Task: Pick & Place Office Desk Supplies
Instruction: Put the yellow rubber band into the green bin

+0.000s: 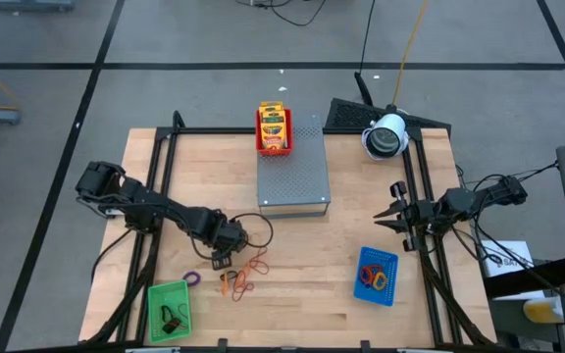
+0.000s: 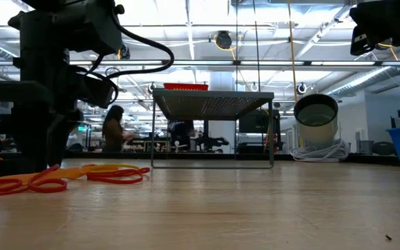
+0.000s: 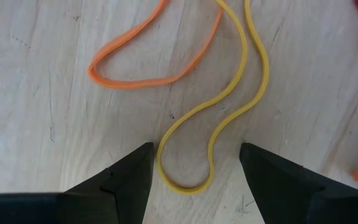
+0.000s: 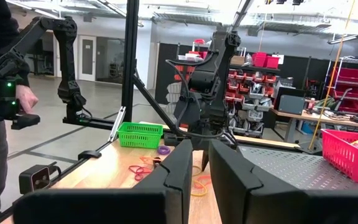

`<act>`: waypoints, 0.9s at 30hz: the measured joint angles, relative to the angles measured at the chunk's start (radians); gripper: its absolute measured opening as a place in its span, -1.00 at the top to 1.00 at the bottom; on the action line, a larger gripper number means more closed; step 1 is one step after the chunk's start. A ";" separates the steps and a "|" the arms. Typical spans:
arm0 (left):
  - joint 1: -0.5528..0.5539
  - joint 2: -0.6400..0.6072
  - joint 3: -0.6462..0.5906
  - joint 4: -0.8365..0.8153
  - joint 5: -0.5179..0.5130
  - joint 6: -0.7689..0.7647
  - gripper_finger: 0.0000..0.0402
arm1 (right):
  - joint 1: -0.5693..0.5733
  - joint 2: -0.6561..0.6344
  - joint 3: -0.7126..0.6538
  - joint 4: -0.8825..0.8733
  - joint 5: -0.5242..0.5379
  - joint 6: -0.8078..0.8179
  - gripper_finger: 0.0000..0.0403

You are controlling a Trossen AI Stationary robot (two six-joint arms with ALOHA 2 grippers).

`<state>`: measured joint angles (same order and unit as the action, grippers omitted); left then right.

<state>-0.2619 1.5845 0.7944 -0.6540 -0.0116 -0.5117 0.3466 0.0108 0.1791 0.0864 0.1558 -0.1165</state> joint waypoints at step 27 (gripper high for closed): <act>0.017 -0.002 -0.021 0.028 -0.024 -0.048 0.41 | 0.000 0.000 0.000 0.000 0.000 0.000 0.78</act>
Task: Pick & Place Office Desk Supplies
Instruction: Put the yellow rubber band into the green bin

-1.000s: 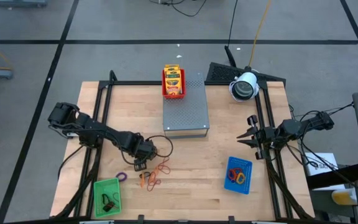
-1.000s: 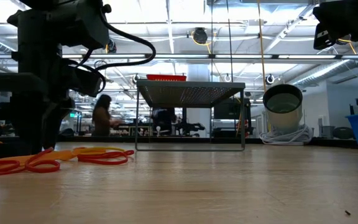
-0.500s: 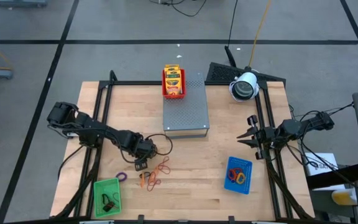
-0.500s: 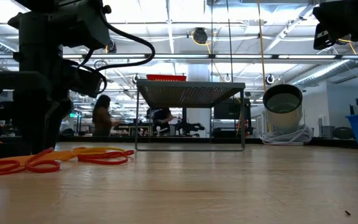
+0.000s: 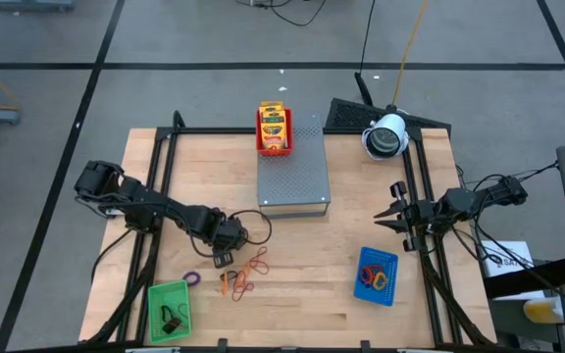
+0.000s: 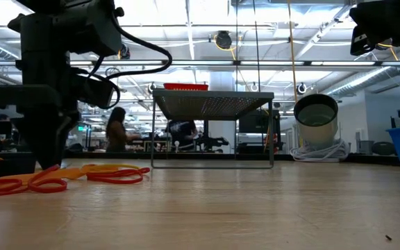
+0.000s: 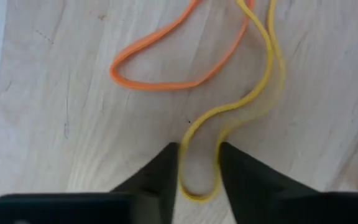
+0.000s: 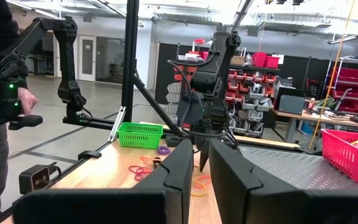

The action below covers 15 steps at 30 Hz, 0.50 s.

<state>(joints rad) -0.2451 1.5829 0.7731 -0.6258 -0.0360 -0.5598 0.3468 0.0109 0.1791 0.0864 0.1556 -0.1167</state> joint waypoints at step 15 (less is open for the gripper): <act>0.000 -0.004 -0.001 -0.011 0.006 -0.027 0.98 | 0.000 0.000 0.000 0.000 0.000 0.000 0.78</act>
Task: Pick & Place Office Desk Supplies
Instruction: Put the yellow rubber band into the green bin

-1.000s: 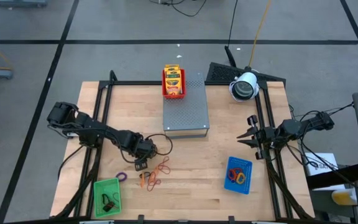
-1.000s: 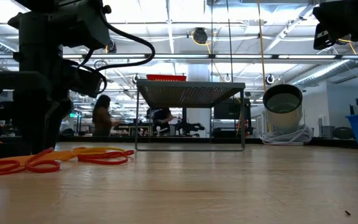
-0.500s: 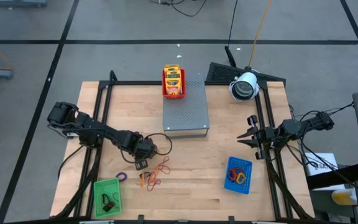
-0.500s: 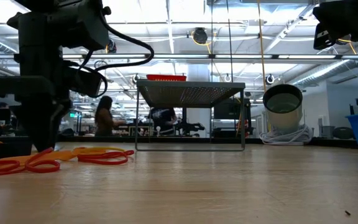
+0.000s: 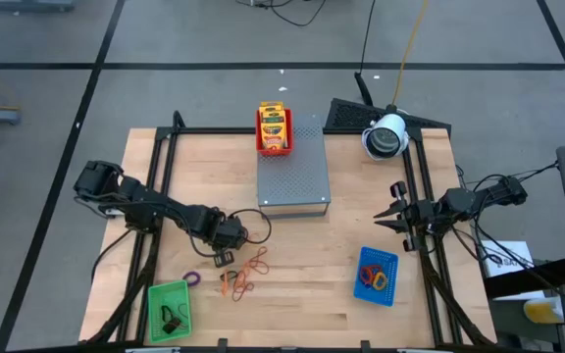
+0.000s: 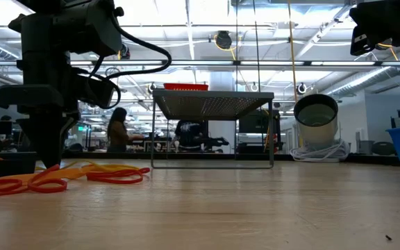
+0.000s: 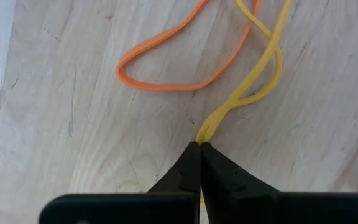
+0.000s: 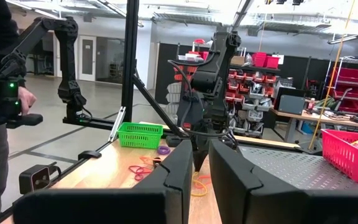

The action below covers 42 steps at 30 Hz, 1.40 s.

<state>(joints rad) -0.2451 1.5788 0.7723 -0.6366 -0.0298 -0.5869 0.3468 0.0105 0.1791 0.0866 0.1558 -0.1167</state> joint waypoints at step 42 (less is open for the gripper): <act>-0.068 -0.191 0.008 -0.030 0.066 -0.093 0.66 | 0.000 0.000 0.000 0.000 0.000 0.000 0.78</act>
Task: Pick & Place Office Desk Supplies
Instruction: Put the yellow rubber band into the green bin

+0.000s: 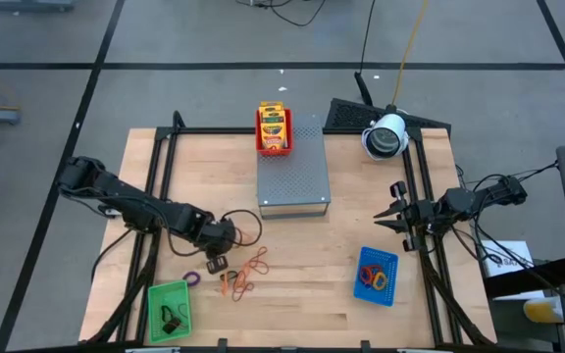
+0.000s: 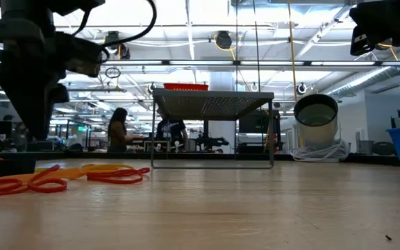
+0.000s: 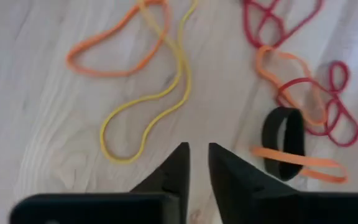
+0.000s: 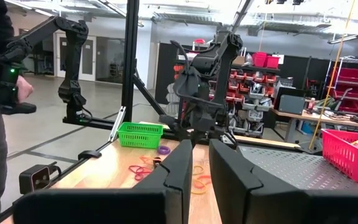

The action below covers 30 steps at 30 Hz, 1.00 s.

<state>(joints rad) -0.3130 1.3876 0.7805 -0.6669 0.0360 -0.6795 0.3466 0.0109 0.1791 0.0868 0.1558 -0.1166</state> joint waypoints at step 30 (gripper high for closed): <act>0.036 0.336 0.307 -0.053 0.020 0.027 -0.18 | 0.000 0.000 0.000 0.000 0.000 0.000 0.78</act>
<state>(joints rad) -0.2767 1.7231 1.0878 -0.7197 0.0565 -0.6523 0.3468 0.0109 0.1791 0.0868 0.1557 -0.1165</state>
